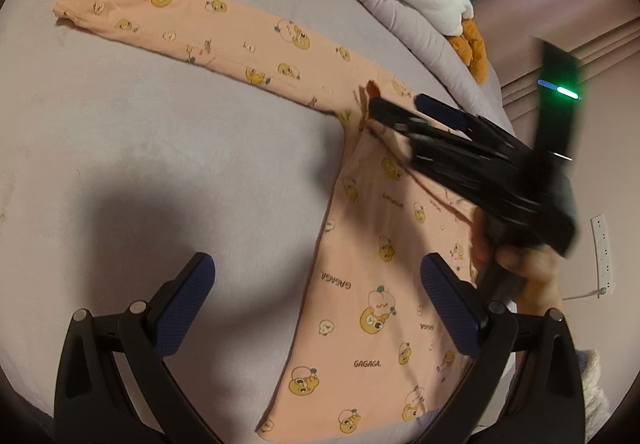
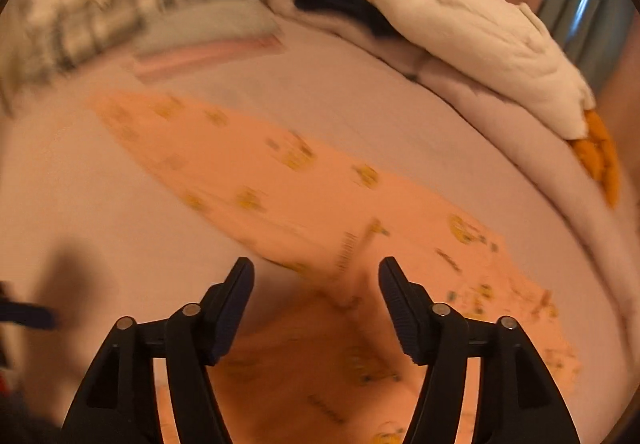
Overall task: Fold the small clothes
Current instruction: 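Lift the held sleeve and fold it across the shirt body with the right tool, then release the sleeve with the right tool and move the left tool to the other sleeve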
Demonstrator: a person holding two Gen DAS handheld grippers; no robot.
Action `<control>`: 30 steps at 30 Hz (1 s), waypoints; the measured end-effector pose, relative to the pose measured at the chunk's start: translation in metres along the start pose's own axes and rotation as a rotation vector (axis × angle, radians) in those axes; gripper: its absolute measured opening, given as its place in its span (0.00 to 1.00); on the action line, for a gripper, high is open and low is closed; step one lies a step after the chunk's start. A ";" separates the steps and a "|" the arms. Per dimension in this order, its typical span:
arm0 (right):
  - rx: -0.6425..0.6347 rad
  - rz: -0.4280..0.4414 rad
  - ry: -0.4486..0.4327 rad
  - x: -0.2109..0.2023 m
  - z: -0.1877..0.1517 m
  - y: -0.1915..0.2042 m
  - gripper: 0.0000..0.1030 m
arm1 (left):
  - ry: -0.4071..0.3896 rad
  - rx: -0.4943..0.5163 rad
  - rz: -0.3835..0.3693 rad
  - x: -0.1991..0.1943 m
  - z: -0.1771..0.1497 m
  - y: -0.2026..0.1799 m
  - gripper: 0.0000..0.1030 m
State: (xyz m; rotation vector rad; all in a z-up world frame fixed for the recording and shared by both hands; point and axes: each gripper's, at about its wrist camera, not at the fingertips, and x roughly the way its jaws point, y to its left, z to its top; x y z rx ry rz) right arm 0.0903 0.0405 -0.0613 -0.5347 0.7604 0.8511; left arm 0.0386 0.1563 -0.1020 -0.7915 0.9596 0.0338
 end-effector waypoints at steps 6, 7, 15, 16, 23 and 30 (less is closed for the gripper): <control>0.316 0.215 -0.147 -0.056 -0.027 -0.066 0.71 | -0.011 0.022 -0.007 0.005 0.008 -0.010 1.00; 0.401 0.213 -0.161 -0.060 -0.040 -0.092 0.71 | -0.011 0.031 -0.010 0.008 0.011 -0.013 1.00; 0.806 0.088 -0.129 -0.065 -0.161 -0.191 0.54 | -0.017 0.129 -0.102 0.051 0.054 -0.062 0.95; 0.831 0.065 -0.124 -0.064 -0.173 -0.198 0.50 | -0.016 0.138 -0.122 0.060 0.060 -0.070 0.94; 0.868 0.028 -0.091 -0.053 -0.190 -0.205 0.38 | -0.005 0.193 -0.162 0.127 0.096 -0.113 0.49; 0.822 -0.012 -0.035 -0.042 -0.203 -0.208 0.36 | 0.063 0.125 0.038 0.182 0.105 -0.075 0.17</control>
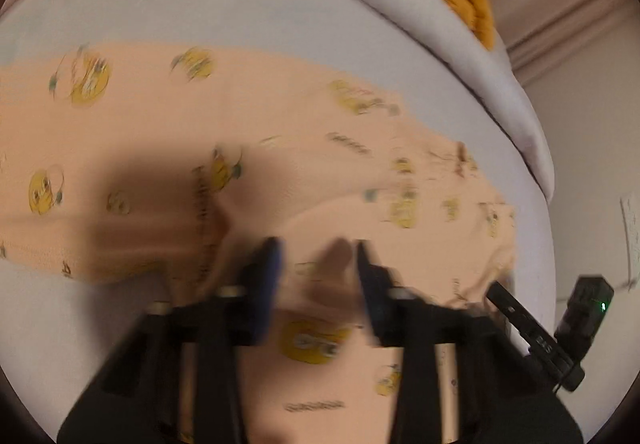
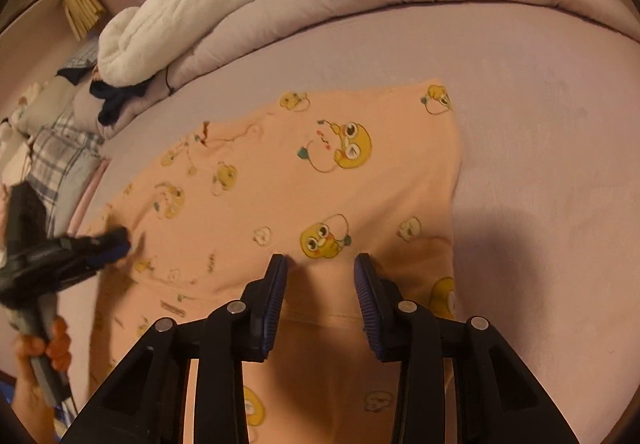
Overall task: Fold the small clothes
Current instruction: 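Release the sleeve with the right tool and move the left tool to the other sleeve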
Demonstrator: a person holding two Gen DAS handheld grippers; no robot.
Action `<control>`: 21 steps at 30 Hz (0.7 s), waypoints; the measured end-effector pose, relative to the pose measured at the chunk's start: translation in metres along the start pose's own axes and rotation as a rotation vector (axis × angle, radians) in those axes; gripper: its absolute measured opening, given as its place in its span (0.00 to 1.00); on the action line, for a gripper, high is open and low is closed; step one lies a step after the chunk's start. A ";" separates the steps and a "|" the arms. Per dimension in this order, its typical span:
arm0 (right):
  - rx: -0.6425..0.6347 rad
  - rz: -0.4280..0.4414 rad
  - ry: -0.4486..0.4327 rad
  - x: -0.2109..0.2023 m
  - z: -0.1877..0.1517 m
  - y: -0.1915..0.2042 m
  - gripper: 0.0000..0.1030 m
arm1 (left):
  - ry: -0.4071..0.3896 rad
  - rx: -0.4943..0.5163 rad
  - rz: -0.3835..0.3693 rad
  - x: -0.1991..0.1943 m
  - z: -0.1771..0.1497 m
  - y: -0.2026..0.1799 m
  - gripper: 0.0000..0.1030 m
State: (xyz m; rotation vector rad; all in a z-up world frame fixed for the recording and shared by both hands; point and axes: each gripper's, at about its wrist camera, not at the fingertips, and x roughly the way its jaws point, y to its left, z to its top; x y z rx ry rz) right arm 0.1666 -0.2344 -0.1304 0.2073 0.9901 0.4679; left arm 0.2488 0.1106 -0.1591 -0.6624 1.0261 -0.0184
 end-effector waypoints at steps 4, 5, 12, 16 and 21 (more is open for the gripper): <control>0.006 -0.022 0.001 -0.004 -0.002 -0.002 0.34 | -0.011 -0.045 -0.066 -0.014 -0.001 0.017 0.17; 0.004 -0.035 0.003 -0.007 -0.004 -0.001 0.34 | -0.015 -0.038 -0.063 -0.022 -0.004 0.020 0.22; 0.025 -0.003 -0.020 -0.033 -0.026 0.003 0.35 | -0.130 -0.001 -0.046 -0.085 -0.034 0.033 0.72; 0.034 0.046 -0.027 -0.048 -0.044 0.013 0.35 | -0.174 -0.057 -0.040 -0.115 -0.055 0.063 0.72; 0.025 0.093 -0.014 -0.056 -0.065 0.030 0.36 | -0.199 -0.181 -0.044 -0.139 -0.080 0.105 0.72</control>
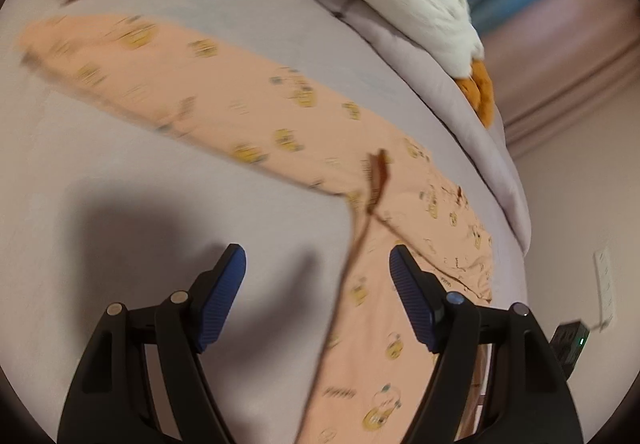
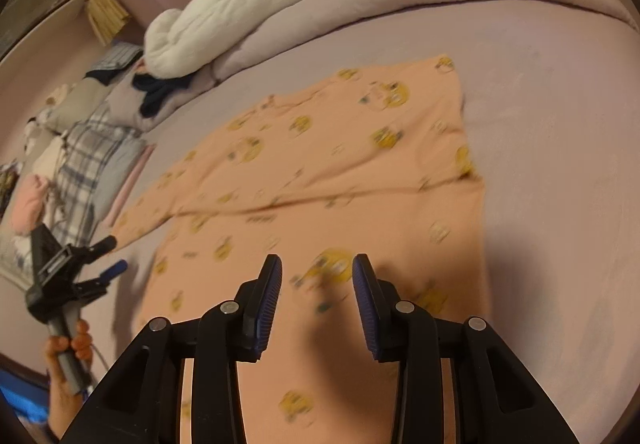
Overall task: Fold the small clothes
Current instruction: 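Release the sleeve with the right tool and move the left tool to the other sleeve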
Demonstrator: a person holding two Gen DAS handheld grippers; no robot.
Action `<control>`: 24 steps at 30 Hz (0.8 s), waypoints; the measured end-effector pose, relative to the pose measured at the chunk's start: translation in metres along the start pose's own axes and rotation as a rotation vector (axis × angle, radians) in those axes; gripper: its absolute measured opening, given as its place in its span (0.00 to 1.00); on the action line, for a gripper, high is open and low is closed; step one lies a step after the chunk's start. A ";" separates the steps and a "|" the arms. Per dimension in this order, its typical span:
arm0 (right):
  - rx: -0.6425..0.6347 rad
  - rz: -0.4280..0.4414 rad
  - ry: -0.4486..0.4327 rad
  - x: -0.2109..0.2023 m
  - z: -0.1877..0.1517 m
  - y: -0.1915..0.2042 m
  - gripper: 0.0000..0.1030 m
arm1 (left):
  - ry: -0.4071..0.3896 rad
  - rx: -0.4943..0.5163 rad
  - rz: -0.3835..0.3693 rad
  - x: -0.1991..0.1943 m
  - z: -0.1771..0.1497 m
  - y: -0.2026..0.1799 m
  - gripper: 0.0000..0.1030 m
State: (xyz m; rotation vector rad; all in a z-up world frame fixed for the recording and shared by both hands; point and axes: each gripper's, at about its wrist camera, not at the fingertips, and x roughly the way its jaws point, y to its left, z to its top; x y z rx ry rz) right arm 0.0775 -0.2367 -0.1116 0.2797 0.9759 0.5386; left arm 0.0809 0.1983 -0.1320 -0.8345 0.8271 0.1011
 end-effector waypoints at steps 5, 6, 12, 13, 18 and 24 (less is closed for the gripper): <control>-0.051 0.020 0.017 -0.002 -0.012 0.024 0.36 | -0.022 -0.077 0.015 -0.022 -0.009 0.030 0.72; -0.058 0.026 0.021 -0.002 -0.014 0.027 0.36 | -0.027 -0.090 0.014 -0.025 -0.010 0.034 0.72; -0.097 0.040 0.030 0.005 -0.014 0.049 0.36 | -0.065 -0.168 0.002 -0.041 -0.010 0.061 0.72; -0.104 0.041 0.032 0.006 -0.015 0.052 0.36 | -0.070 -0.177 0.000 -0.042 -0.009 0.064 0.72; -0.142 0.029 0.043 0.013 -0.016 0.067 0.36 | -0.088 -0.216 -0.022 -0.045 -0.001 0.077 0.72; -0.152 0.026 0.053 0.020 -0.018 0.077 0.36 | -0.108 -0.284 -0.087 -0.043 0.016 0.099 0.72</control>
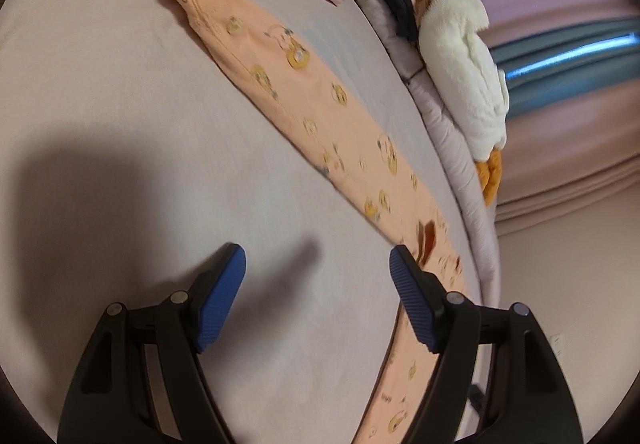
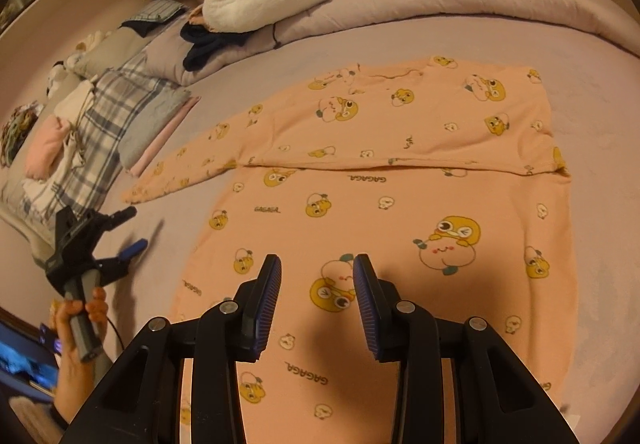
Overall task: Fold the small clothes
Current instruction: 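Release the sleeve with the right tool and move the left tool to the other sleeve, then grasp the other sleeve cuff with the left tool and lift it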
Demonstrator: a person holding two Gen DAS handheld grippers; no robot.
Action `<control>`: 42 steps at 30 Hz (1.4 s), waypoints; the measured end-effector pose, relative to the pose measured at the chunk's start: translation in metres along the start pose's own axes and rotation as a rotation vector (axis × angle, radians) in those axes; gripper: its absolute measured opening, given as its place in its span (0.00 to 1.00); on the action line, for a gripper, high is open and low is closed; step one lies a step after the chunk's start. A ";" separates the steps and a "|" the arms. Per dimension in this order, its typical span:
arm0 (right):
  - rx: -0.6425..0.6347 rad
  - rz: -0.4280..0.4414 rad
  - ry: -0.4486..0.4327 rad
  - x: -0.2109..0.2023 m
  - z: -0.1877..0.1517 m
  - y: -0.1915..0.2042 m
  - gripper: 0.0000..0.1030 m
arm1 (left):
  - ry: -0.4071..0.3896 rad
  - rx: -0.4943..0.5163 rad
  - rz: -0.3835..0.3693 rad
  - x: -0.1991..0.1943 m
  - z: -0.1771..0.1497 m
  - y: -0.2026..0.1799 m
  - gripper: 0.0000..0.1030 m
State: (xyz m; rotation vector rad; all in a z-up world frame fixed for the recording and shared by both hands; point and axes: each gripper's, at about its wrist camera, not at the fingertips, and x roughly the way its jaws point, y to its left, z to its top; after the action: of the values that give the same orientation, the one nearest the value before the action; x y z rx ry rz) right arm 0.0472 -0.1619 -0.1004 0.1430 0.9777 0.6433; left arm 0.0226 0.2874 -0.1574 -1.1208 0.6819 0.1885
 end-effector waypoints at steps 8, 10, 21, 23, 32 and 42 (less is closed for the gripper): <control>-0.037 -0.019 0.031 0.014 0.003 0.007 0.36 | -0.091 -0.099 -0.031 0.005 0.053 0.018 0.72; -0.036 -0.018 0.039 0.018 0.004 0.007 0.36 | -0.111 -0.115 -0.035 0.008 0.067 0.021 0.72; -0.012 -0.011 0.066 0.034 0.010 0.001 0.36 | -0.197 -0.120 0.066 0.019 0.110 0.026 0.57; -0.011 -0.002 0.066 0.039 0.015 0.002 0.36 | -0.195 -0.119 0.123 0.021 0.111 0.029 0.37; -0.138 0.005 0.046 0.088 0.058 0.047 0.36 | -0.191 -0.113 0.128 0.013 0.110 0.042 0.08; -0.109 -0.057 0.072 0.161 0.097 0.075 0.20 | -0.227 0.074 0.066 -0.014 0.101 -0.014 0.07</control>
State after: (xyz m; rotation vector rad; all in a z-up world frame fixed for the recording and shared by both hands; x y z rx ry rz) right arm 0.1554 0.0064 -0.1324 -0.0040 1.0101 0.6516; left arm 0.0596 0.3724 -0.1127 -0.9886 0.5192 0.3388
